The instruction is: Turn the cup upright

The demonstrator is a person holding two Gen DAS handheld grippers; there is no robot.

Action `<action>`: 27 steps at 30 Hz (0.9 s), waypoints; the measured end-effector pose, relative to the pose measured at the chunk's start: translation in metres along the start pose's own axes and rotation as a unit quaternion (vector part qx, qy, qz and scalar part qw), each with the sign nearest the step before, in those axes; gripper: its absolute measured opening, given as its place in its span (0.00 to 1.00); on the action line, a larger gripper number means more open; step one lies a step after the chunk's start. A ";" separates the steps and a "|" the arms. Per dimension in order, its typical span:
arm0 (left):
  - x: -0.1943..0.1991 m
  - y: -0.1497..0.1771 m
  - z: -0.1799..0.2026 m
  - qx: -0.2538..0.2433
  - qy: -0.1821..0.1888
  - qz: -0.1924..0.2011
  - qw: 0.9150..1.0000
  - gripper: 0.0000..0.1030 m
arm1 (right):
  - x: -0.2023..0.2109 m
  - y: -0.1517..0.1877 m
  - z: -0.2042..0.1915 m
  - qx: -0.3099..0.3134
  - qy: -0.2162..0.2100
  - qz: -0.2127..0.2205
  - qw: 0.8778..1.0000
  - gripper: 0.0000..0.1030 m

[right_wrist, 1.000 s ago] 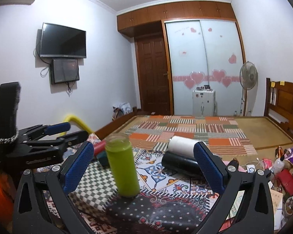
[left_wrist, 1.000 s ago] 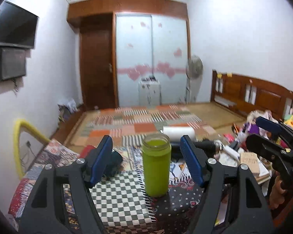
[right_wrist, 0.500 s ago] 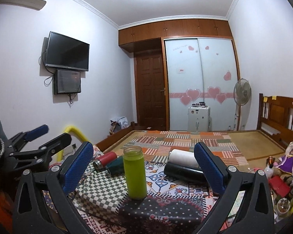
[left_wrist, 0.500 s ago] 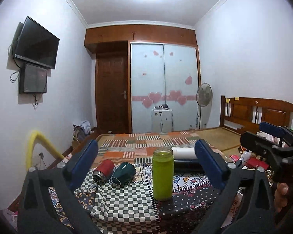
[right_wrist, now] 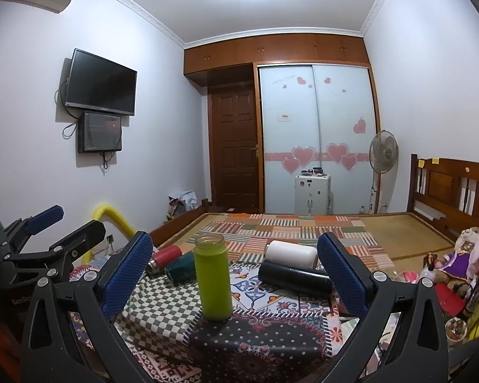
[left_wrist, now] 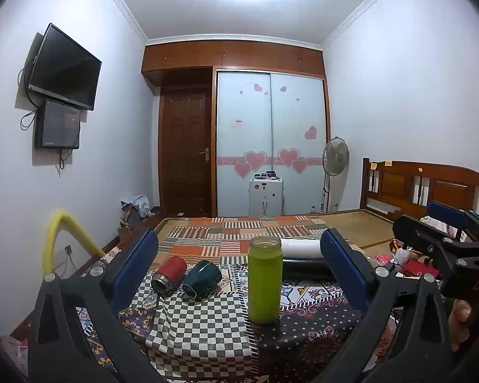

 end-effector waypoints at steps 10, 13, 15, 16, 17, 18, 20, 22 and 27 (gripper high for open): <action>-0.002 0.002 0.001 0.002 0.000 -0.001 1.000 1.00 | -0.003 0.005 0.001 0.001 0.003 -0.007 1.000 1.00; -0.004 0.003 0.001 0.000 0.001 -0.002 1.000 1.00 | -0.003 0.004 0.000 0.000 0.004 -0.008 1.000 1.00; -0.005 0.004 0.001 -0.001 0.001 -0.002 1.000 1.00 | -0.002 0.003 0.000 0.001 0.005 -0.008 1.000 1.00; -0.005 0.004 0.002 -0.001 0.001 -0.002 1.000 1.00 | -0.002 0.003 0.001 0.001 0.005 -0.008 1.000 1.00; -0.006 0.004 0.002 -0.001 0.001 -0.002 1.000 1.00 | -0.003 0.003 0.001 0.001 0.005 -0.008 1.000 1.00; -0.006 0.004 0.002 -0.001 0.002 -0.002 1.000 1.00 | -0.002 0.003 0.001 0.001 0.006 -0.008 1.000 1.00; -0.006 0.004 0.003 0.000 0.003 -0.003 1.000 1.00 | -0.002 0.002 0.000 0.001 0.006 -0.008 1.000 1.00; -0.007 0.004 0.003 0.000 0.003 -0.003 1.000 1.00 | -0.002 0.001 0.000 0.000 0.006 -0.008 1.000 1.00; -0.007 0.004 0.005 0.000 0.006 -0.002 1.000 1.00 | -0.002 0.000 0.002 -0.002 0.007 -0.006 1.000 1.00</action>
Point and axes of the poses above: each gripper's, at about its wrist camera, not at the fingertips, and x roughly against the way its jaws point, z to its right, y to its underside, the point moved 10 cm from there along -x, roughly the way its jaws point
